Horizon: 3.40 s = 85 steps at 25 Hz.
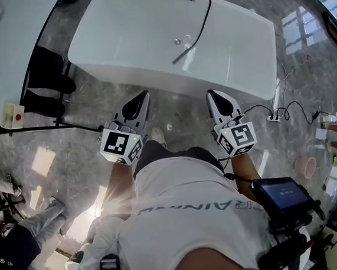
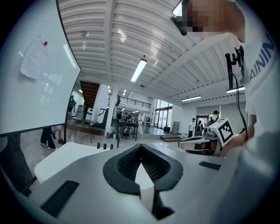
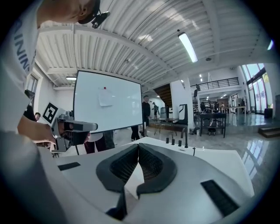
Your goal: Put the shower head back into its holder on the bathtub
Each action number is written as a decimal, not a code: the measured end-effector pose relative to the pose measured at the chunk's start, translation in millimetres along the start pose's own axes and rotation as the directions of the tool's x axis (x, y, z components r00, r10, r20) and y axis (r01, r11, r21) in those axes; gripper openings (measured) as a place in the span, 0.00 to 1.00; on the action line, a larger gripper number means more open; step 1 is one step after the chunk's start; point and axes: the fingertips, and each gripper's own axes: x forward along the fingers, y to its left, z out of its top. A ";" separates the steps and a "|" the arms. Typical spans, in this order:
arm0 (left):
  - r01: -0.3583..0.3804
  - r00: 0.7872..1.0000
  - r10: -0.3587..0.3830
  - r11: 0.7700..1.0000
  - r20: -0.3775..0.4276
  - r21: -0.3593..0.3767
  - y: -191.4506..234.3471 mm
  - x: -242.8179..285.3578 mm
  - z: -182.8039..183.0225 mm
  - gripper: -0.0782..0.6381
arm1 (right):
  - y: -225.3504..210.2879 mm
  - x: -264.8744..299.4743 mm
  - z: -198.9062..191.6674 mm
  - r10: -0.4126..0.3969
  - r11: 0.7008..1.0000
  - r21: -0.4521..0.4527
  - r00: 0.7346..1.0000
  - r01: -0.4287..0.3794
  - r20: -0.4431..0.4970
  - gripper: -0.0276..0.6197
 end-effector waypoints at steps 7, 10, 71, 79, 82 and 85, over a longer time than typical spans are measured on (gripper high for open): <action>0.124 0.992 -0.124 0.992 -0.012 -0.016 51.5 43.6 10.3 0.13 | -13.3 44.4 14.4 -0.129 0.992 0.011 0.992 0.129 -0.002 0.06; 0.153 0.988 -0.153 0.988 -0.013 -0.013 54.9 66.9 16.0 0.13 | -28.8 54.1 14.3 -0.152 0.988 0.019 0.988 0.152 -0.022 0.06; 0.002 0.955 -0.046 0.989 -0.293 -0.148 305.1 511.9 -265.1 0.13 | -339.5 467.8 -271.6 0.129 0.967 -0.157 0.914 -0.203 -0.385 0.06; -0.018 0.933 -0.034 0.990 -0.358 -0.140 349.7 546.0 -405.3 0.13 | -332.2 532.7 -444.2 0.257 0.779 -0.337 0.760 -0.528 -0.597 0.06; -0.010 0.927 -0.049 0.988 -0.371 -0.155 353.6 565.1 -446.2 0.13 | -337.9 551.1 -512.0 0.290 0.670 -0.362 0.677 -0.648 -0.676 0.07; -0.029 0.918 -0.046 0.983 -0.394 -0.184 361.0 578.2 -480.7 0.13 | -336.1 553.2 -572.4 0.309 0.533 -0.369 0.581 -0.761 -0.753 0.15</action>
